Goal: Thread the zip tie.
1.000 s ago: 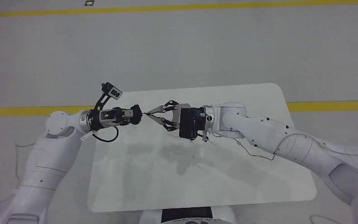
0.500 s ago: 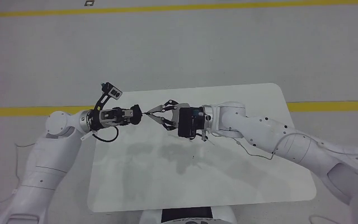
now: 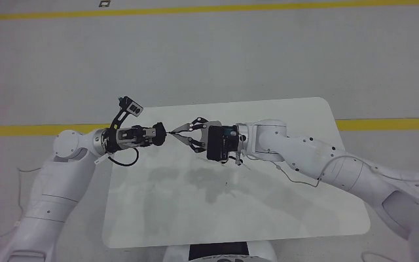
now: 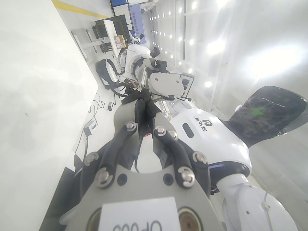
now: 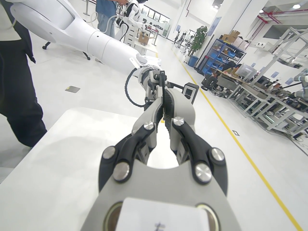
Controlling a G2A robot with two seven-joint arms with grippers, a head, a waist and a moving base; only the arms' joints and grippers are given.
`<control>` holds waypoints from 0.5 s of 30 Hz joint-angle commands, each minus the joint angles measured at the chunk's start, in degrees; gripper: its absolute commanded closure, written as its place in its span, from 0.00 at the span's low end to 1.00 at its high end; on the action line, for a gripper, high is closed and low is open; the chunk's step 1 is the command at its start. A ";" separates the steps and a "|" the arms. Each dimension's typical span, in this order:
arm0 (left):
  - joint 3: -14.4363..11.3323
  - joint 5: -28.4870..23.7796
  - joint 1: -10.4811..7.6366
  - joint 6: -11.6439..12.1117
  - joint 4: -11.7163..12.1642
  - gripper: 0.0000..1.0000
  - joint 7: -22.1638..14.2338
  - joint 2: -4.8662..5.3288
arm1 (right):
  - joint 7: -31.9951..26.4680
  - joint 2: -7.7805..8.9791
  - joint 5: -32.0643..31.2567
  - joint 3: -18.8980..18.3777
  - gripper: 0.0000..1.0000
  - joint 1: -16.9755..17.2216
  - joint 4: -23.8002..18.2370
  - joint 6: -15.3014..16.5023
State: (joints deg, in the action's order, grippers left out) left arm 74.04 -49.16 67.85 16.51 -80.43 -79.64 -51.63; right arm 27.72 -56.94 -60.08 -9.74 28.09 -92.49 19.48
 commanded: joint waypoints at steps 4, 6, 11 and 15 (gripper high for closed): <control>0.00 0.00 0.00 0.00 0.00 1.00 0.00 0.00 | -0.54 -0.04 0.00 0.00 1.00 0.09 -0.08 0.00; 0.00 0.00 0.00 0.00 0.00 1.00 0.00 0.00 | -0.77 -0.05 0.01 0.00 1.00 0.13 -0.04 0.00; 0.00 0.00 0.00 0.00 0.00 1.00 0.00 0.00 | -0.75 0.03 0.19 0.00 1.00 0.24 0.27 0.00; 0.00 0.00 0.00 0.00 0.00 1.00 0.00 0.00 | -0.64 0.21 0.32 0.00 1.00 0.27 0.42 0.00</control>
State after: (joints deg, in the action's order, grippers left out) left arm 74.04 -49.16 67.85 16.51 -80.43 -79.64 -51.63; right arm 27.06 -56.77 -59.79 -9.74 28.36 -92.08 19.48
